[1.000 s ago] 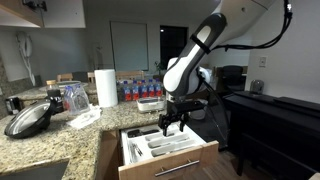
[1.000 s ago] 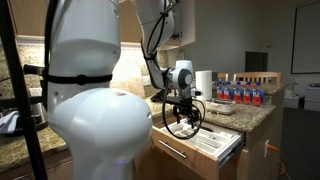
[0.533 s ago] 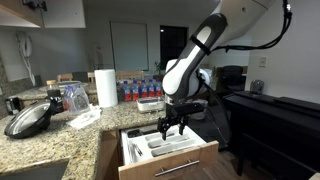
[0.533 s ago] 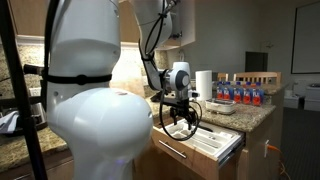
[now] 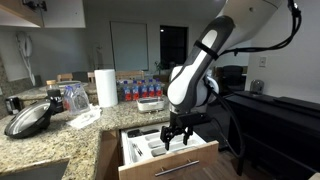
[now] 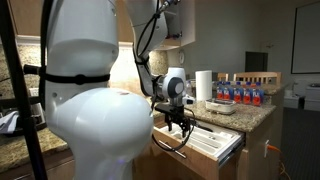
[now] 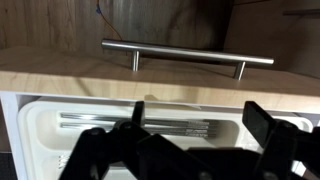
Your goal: Close the top drawer of the bottom cabinet.
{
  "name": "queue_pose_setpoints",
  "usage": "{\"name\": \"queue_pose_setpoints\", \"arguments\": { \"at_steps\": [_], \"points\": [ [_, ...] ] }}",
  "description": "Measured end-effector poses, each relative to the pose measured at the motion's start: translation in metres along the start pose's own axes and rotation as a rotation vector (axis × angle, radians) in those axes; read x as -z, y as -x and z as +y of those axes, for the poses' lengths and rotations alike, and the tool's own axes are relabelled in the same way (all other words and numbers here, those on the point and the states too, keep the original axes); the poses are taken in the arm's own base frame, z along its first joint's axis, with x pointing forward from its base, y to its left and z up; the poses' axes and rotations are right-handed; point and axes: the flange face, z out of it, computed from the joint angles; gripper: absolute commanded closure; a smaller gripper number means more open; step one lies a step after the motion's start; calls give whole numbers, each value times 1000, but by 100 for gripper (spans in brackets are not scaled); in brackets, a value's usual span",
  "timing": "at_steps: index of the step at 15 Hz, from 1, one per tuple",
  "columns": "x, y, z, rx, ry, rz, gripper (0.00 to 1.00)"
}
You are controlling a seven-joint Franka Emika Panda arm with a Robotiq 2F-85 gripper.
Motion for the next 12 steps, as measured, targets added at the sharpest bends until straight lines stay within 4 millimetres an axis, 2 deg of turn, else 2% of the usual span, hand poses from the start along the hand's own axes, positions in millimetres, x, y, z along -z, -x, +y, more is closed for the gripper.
{"name": "queue_pose_setpoints", "arguments": {
  "at_steps": [6, 12],
  "points": [
    [-7, 26, 7, -86, -33, -12, 0],
    [-16, 31, 13, -134, -49, -41, 0]
  ]
}}
